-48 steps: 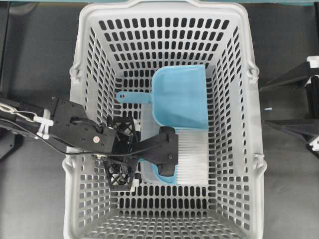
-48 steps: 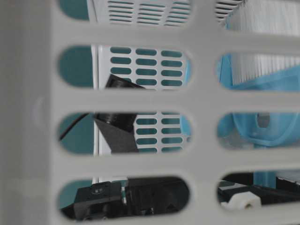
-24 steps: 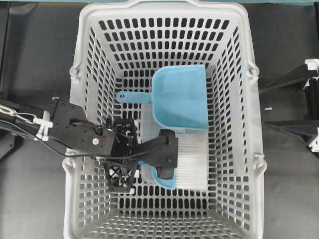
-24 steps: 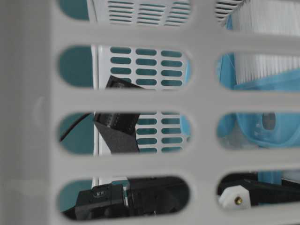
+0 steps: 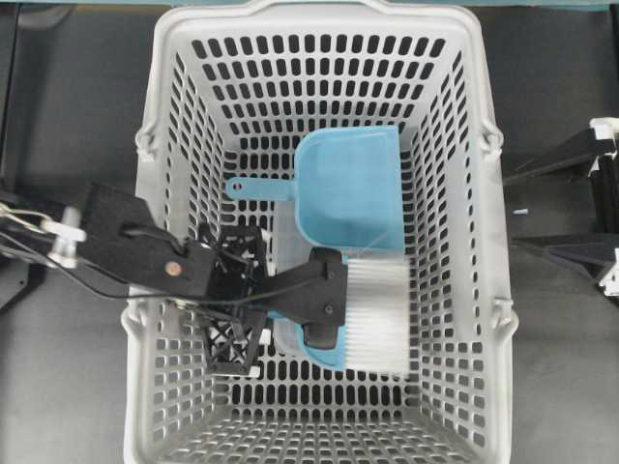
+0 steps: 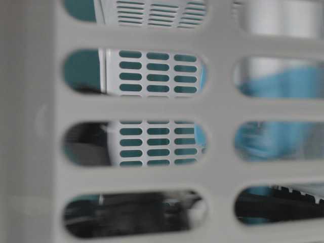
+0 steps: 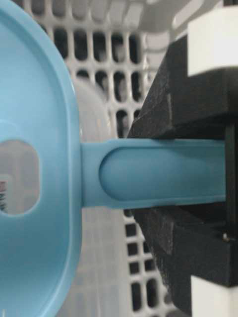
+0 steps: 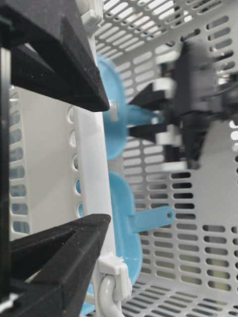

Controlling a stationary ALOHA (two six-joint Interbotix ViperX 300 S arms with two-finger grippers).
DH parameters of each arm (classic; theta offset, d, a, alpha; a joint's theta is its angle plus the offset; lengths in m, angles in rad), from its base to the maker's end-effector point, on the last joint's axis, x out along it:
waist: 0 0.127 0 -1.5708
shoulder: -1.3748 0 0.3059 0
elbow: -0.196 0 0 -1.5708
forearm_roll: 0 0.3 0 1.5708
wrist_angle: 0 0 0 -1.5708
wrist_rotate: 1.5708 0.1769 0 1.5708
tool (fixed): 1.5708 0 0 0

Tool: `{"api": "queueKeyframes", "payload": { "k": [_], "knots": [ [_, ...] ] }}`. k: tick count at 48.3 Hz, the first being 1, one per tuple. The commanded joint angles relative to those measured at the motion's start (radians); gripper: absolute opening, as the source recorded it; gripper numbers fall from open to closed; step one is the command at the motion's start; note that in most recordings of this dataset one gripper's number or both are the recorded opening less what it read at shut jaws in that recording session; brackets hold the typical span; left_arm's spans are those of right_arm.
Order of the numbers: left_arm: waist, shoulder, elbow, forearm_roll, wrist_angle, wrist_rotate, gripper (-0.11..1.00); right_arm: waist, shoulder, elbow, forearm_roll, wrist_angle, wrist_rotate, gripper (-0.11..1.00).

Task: Pick up the hand brush from the shopping basket with the left arm.

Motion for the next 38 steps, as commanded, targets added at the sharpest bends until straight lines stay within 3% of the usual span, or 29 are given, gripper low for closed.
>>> {"api": "queueKeyframes", "payload": {
  "k": [1,11,22,38],
  "knots": [
    [-0.005,-0.067,-0.052,0.005,0.061,0.003,0.24,0.002,0.005,-0.008,0.003,-0.011,0.003,0.79],
    [0.000,-0.152,-0.170,0.005,0.216,0.005,0.24,0.002,0.002,-0.011,0.003,-0.012,0.003,0.79],
    [0.034,-0.181,-0.360,0.005,0.474,0.003,0.24,0.002,0.000,-0.011,0.003,-0.014,0.003,0.79],
    [0.041,-0.172,-0.400,0.006,0.511,0.003,0.24,0.002,0.000,-0.011,0.003,-0.015,0.003,0.79]
  ]
}}
